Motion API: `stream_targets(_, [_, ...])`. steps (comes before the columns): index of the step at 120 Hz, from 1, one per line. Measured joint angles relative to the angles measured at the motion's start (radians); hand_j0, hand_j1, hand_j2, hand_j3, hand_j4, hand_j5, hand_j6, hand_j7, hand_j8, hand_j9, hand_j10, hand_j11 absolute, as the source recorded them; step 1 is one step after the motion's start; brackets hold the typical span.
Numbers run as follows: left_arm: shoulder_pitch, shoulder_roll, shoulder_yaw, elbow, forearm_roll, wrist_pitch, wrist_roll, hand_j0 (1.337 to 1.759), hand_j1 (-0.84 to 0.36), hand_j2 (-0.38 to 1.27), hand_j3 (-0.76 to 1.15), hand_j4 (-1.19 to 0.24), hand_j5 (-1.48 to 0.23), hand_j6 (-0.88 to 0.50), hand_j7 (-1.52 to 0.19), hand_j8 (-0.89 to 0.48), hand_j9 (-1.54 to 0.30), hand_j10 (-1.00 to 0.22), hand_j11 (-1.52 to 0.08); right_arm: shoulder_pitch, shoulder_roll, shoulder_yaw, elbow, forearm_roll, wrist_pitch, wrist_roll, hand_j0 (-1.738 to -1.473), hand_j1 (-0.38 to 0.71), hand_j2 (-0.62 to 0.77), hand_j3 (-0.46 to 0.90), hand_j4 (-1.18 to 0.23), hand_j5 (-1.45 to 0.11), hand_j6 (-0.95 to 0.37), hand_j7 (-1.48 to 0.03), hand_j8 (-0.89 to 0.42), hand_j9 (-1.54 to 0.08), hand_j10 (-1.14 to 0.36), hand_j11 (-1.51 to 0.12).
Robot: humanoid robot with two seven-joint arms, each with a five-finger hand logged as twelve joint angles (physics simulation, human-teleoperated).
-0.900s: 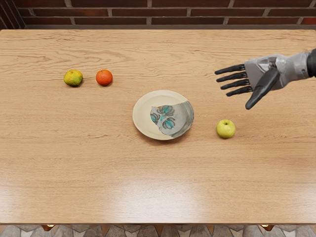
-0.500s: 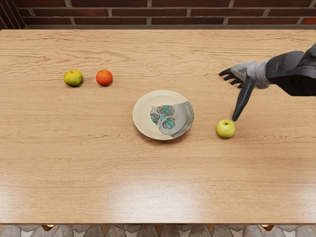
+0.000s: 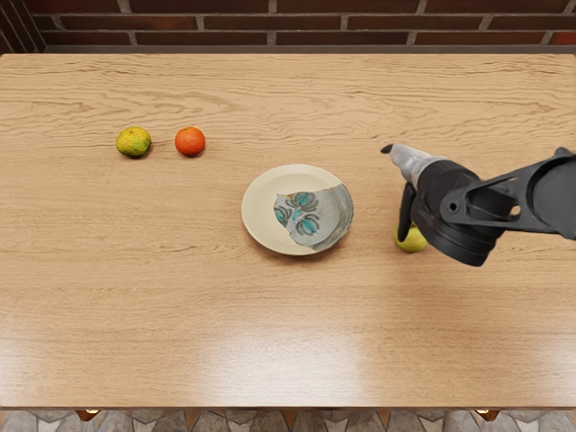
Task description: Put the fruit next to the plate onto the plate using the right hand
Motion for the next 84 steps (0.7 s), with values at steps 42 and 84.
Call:
stream_targets(42, [0.000,0.000,0.000,0.000,0.000,0.000,0.000,1.658,0.34,0.00,0.00,-0.01,-0.01,-0.01,-0.01,-0.01,-0.01,-0.01,-0.01,-0.098,0.026,-0.022,-0.051,-0.005,-0.006,0.000,-1.658,-0.12,-0.04,0.00,-0.19,-0.25,-0.20,-0.25,-0.19,-0.25,-0.19,-0.25])
stream_targets(84, [0.000,0.000,0.000,0.000,0.000,0.000,0.000,1.658,0.34,0.00,0.00,-0.01,-0.01,-0.01,-0.01,-0.01,-0.01,-0.01,-0.01,-0.118,0.030,-0.034,-0.063,-0.006,-0.007,0.000,-1.658,-0.07,-0.05,0.00,-0.23,-0.30,-0.23,-0.30,-0.23,-0.30,-0.23,-0.30])
